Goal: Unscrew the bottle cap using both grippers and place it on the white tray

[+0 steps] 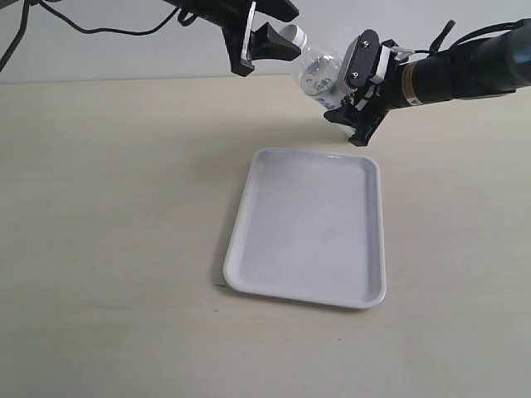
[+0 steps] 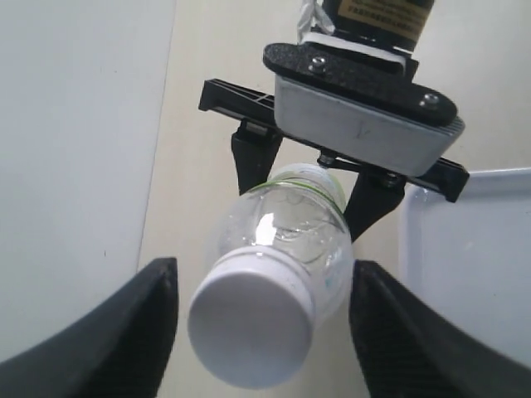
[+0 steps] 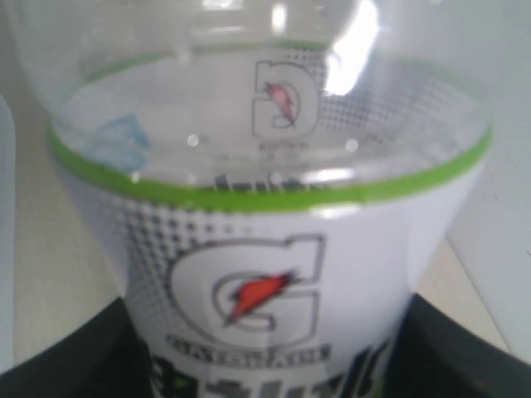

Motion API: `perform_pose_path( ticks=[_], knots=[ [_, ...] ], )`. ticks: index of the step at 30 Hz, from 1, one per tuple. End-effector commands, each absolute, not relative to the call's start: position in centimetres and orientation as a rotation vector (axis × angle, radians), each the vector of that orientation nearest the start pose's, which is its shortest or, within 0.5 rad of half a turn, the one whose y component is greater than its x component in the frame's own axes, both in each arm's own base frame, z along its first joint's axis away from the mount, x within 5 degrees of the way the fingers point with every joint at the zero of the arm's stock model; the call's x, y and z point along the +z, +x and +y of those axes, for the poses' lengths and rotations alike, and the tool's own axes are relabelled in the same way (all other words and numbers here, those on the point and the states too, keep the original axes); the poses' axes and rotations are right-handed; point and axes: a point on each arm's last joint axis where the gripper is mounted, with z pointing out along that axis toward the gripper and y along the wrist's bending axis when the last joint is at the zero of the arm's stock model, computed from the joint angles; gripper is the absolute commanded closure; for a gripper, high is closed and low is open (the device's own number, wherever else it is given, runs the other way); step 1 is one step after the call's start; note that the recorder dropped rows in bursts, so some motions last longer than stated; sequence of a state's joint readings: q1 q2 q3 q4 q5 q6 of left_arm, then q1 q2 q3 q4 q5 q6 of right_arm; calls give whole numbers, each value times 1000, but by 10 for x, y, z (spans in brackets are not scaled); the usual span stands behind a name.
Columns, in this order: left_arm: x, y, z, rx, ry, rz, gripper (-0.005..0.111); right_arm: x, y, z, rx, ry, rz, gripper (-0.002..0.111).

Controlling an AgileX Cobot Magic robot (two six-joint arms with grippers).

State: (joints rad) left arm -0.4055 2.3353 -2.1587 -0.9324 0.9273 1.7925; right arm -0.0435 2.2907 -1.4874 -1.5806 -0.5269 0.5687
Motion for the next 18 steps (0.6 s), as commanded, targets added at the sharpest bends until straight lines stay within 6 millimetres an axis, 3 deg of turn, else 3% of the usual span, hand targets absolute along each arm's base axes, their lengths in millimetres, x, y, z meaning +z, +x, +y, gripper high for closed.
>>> perform_pose_path(
  ticks=[1, 6, 10, 18],
  knots=[
    [252, 462, -261, -411, 1660, 1342, 47, 110, 479, 23, 7, -1239, 1799, 108],
    [252, 461, -261, -421, 1660, 1347, 45, 110, 479, 23, 7, -1239, 1799, 108],
    [252, 462, -261, -430, 1626, 1382, 31, 110, 479, 23, 7, -1239, 1799, 108],
    [239, 463, -261, -446, 1629, 1419, 31, 110, 479, 23, 7, -1239, 1799, 108]
  ],
)
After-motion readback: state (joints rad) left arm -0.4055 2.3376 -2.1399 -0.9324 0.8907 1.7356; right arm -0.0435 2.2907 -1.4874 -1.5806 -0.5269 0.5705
